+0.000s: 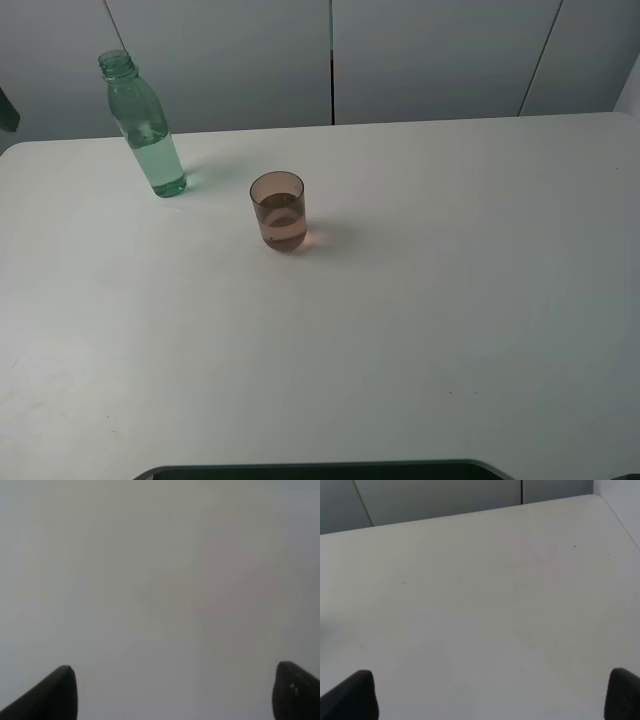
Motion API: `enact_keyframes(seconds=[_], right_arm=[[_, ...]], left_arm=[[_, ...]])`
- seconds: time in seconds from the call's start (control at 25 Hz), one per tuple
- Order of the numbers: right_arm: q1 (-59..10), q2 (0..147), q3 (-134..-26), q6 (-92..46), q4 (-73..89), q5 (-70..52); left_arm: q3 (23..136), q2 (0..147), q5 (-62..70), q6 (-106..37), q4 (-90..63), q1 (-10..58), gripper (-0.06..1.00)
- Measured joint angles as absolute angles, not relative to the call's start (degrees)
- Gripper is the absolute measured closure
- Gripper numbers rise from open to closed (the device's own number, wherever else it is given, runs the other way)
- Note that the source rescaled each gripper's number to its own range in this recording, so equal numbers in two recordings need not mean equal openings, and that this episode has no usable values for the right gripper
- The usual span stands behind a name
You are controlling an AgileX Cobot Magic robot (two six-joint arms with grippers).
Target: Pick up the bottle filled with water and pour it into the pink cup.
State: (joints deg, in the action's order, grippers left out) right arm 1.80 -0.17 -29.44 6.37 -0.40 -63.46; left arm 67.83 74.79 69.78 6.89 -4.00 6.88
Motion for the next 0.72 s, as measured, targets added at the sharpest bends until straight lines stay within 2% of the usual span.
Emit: enact_keyframes(seconds=[0.44, 0.72], right_arm=[[1.8, -0.2, -29.4, 6.4, -0.4, -63.5], [1.8, -0.2, -29.4, 6.4, -0.4, -63.5]], left_arm=[[47.2, 47.8, 70.1, 6.9, 1.0, 6.9, -0.06], [38.5, 33.4, 70.2, 5.0, 1.3, 6.9, -0.06]])
